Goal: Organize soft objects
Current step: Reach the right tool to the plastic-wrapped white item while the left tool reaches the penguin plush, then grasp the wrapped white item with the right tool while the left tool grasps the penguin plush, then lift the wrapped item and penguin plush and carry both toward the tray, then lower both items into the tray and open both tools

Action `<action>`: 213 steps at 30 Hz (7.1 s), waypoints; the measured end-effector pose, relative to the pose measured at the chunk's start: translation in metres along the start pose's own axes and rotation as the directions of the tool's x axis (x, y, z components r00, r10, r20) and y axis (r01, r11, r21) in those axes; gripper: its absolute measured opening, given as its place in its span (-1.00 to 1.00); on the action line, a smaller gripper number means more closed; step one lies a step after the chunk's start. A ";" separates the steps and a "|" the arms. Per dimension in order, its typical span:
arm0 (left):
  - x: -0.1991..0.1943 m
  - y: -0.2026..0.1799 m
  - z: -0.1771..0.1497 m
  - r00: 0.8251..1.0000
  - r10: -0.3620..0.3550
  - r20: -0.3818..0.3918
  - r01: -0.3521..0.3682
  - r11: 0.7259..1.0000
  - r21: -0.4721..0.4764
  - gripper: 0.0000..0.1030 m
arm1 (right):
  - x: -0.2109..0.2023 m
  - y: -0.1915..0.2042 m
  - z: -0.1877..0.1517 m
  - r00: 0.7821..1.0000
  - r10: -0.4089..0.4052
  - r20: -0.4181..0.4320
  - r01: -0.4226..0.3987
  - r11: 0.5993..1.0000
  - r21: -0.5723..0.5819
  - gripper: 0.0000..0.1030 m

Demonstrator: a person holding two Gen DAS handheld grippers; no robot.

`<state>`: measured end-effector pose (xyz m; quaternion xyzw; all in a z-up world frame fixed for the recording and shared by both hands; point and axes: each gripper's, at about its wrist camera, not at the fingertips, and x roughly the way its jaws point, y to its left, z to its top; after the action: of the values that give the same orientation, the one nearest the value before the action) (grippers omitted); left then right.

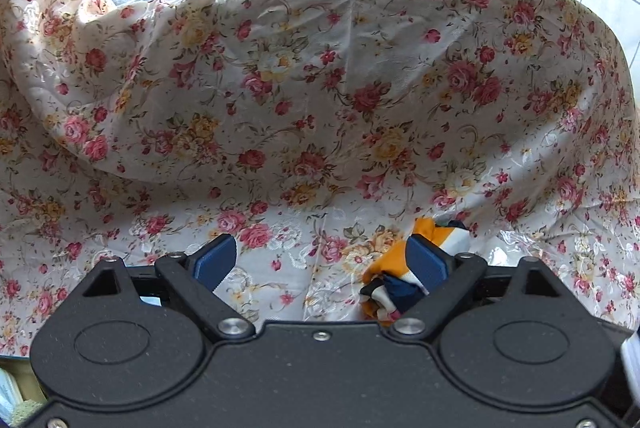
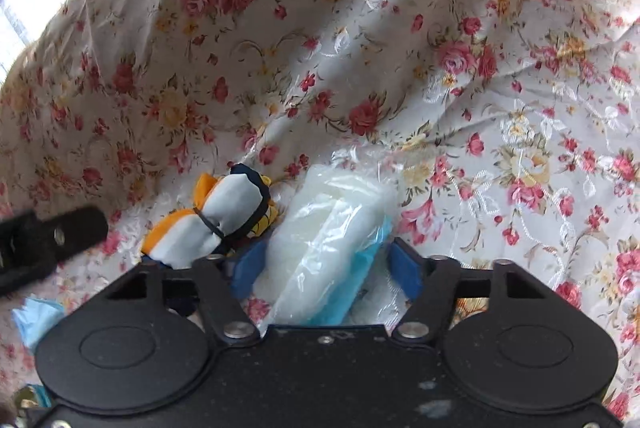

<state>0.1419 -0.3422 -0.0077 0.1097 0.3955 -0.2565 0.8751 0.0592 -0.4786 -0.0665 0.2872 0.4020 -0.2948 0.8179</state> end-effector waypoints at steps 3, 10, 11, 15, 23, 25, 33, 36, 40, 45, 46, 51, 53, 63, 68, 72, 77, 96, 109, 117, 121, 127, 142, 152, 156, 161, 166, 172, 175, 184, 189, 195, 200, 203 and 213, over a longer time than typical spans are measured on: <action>0.006 -0.002 0.003 1.000 -0.013 -0.005 0.013 1.000 -0.019 0.72 | -0.002 0.006 -0.005 1.000 -0.005 0.028 0.006 0.999 -0.040 -0.04; 0.022 -0.012 0.008 0.999 -0.036 -0.034 0.035 0.999 -0.032 0.73 | -0.009 -0.030 -0.006 0.991 0.075 0.109 -0.090 0.986 0.142 -0.07; 0.024 -0.014 0.008 0.998 -0.038 -0.039 0.037 0.999 -0.030 0.73 | -0.012 -0.034 -0.007 0.989 0.081 0.125 -0.101 0.982 0.162 -0.07; 0.037 -0.020 0.009 0.997 -0.047 -0.068 0.046 0.999 -0.016 0.73 | -0.015 -0.036 -0.009 0.986 0.083 0.143 -0.107 0.981 0.163 -0.07; 0.061 -0.028 0.009 0.984 -0.101 -0.149 0.104 0.994 0.012 0.82 | -0.021 -0.030 -0.009 0.984 0.065 0.164 -0.087 0.988 0.131 -0.07; 0.063 -0.027 0.009 0.980 -0.115 -0.160 0.118 0.993 0.006 0.82 | -0.022 -0.029 -0.010 0.983 0.058 0.172 -0.081 0.988 0.132 -0.07; 0.066 -0.024 0.009 0.966 -0.186 -0.180 0.179 0.982 -0.054 0.86 | -0.029 -0.039 -0.015 0.975 0.029 0.220 -0.076 0.975 0.206 -0.07; 0.065 -0.026 0.008 0.967 -0.185 -0.174 0.177 0.982 -0.058 0.86 | -0.026 -0.046 -0.013 0.979 0.036 0.199 -0.086 0.964 0.250 -0.07; 0.065 -0.023 0.008 0.974 -0.154 -0.167 0.145 0.987 -0.068 0.85 | -0.024 -0.070 -0.015 0.978 0.045 0.202 -0.124 0.907 0.401 -0.07; 0.069 -0.019 0.001 0.969 -0.165 -0.184 0.152 0.985 -0.080 0.86 | -0.025 -0.078 -0.017 0.976 0.063 0.208 -0.149 0.890 0.430 -0.08; 0.069 -0.022 0.000 0.968 -0.167 -0.186 0.156 0.985 -0.069 0.86 | -0.026 -0.077 -0.017 0.975 0.057 0.216 -0.146 0.895 0.421 -0.08; 0.078 -0.036 -0.009 0.955 -0.184 -0.231 0.182 0.983 -0.031 0.69 | -0.029 -0.081 -0.020 0.972 0.048 0.230 -0.148 0.886 0.440 -0.08; 0.084 -0.042 -0.014 0.948 -0.196 -0.252 0.196 0.980 -0.025 0.42 | -0.030 -0.081 -0.021 0.971 0.047 0.234 -0.148 0.889 0.434 -0.10; 0.077 -0.055 -0.022 0.961 -0.183 -0.207 0.193 0.981 0.032 0.04 | -0.033 -0.080 -0.022 0.969 0.038 0.243 -0.146 0.887 0.439 -0.13; 0.067 -0.049 -0.020 0.965 -0.171 -0.196 0.181 0.983 0.032 0.02 | -0.033 -0.081 -0.022 0.968 0.049 0.248 -0.161 0.877 0.452 -0.14; 0.054 -0.045 -0.015 0.969 -0.162 -0.186 0.170 0.985 0.028 -0.01 | -0.034 -0.082 -0.021 0.967 0.059 0.248 -0.172 0.868 0.465 -0.14; 0.024 -0.040 -0.010 0.975 -0.154 -0.160 0.163 0.986 0.041 -0.08 | -0.036 -0.079 -0.012 0.971 0.077 0.227 -0.174 0.878 0.447 -0.14; 0.022 -0.066 -0.013 0.988 -0.071 -0.140 0.090 0.987 0.134 0.74 | -0.072 -0.171 -0.014 0.995 -0.019 0.093 -0.027 0.882 0.471 -0.18; 0.053 -0.084 -0.024 0.944 -0.193 -0.269 0.239 0.960 0.148 -0.15 | -0.060 -0.146 -0.015 0.992 -0.109 0.065 0.085 0.951 0.297 0.10; 0.041 -0.093 -0.019 0.944 -0.208 -0.257 0.250 0.958 0.141 -0.18 | -0.083 -0.169 -0.016 0.986 -0.123 0.113 0.084 0.950 0.301 -0.04; 0.026 -0.111 -0.014 0.943 -0.238 -0.232 0.278 0.948 0.158 -0.18 | -0.108 -0.187 -0.021 0.976 -0.165 0.142 0.119 0.952 0.283 -0.04; -0.014 -0.150 -0.019 0.918 -0.324 -0.229 0.370 0.906 0.203 -0.18 | -0.146 -0.214 -0.048 0.965 -0.214 0.150 0.166 0.945 0.281 -0.04; -0.109 -0.209 -0.109 0.814 -0.439 -0.381 0.562 0.761 0.324 -0.17 | -0.227 -0.239 -0.154 0.973 -0.210 0.098 0.171 0.936 0.307 -0.04; -0.158 -0.166 -0.160 0.796 -0.447 -0.407 0.579 0.757 0.302 -0.17 | -0.268 -0.215 -0.217 0.986 -0.145 0.076 0.116 0.948 0.296 -0.04; -0.174 -0.137 -0.176 0.817 -0.433 -0.380 0.550 0.784 0.288 -0.17 | -0.280 -0.194 -0.233 0.991 -0.108 0.080 0.083 0.960 0.269 -0.04; -0.185 -0.090 -0.189 0.841 -0.413 -0.350 0.503 0.836 0.220 -0.17 | -0.293 -0.158 -0.241 0.995 -0.048 0.086 0.029 0.978 0.208 -0.04; -0.191 -0.029 -0.191 0.883 -0.369 -0.291 0.417 0.900 0.124 -0.17 | -0.298 -0.112 -0.240 0.996 0.024 0.085 -0.033 0.993 0.111 -0.04; -0.202 0.057 -0.181 0.942 -0.281 -0.182 0.283 0.959 -0.016 -0.17 | -0.291 -0.042 -0.233 0.990 0.131 0.053 -0.130 0.991 -0.028 -0.04; -0.205 0.101 -0.176 0.967 -0.220 -0.131 0.211 0.974 -0.084 -0.16 | -0.286 -0.004 -0.228 0.982 0.187 0.030 -0.184 0.978 -0.097 -0.04; -0.199 0.207 -0.168 0.998 0.033 -0.059 -0.048 0.961 -0.271 -0.16 | -0.261 0.115 -0.206 0.953 0.302 -0.031 -0.298 0.913 -0.277 -0.04; -0.189 0.253 -0.164 0.986 0.152 -0.065 -0.165 0.935 -0.313 -0.15 | -0.243 0.170 -0.195 0.943 0.328 -0.063 -0.328 0.876 -0.352 -0.04; -0.166 0.282 -0.155 0.973 0.212 -0.092 -0.230 0.918 -0.323 -0.14 | -0.218 0.219 -0.188 0.938 0.339 -0.076 -0.338 0.839 -0.426 -0.03; -0.150 0.286 -0.151 0.972 0.207 -0.107 -0.231 0.923 -0.308 0.14 | -0.207 0.238 -0.189 0.935 0.353 -0.032 -0.328 0.829 -0.453 0.26; -0.146 0.283 -0.151 0.972 0.214 -0.100 -0.235 0.926 -0.296 0.30 | -0.201 0.237 -0.189 0.938 0.345 -0.030 -0.321 0.836 -0.445 0.27; -0.145 0.276 -0.155 0.972 0.203 -0.119 -0.229 0.930 -0.288 0.39 | -0.204 0.201 -0.193 0.945 0.325 -0.028 -0.310 0.867 -0.391 0.27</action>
<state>0.1109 0.0041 -0.0052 0.0298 0.4530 -0.0907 0.8864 0.0061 -0.1581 0.0499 0.1750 0.3841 -0.0760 0.9034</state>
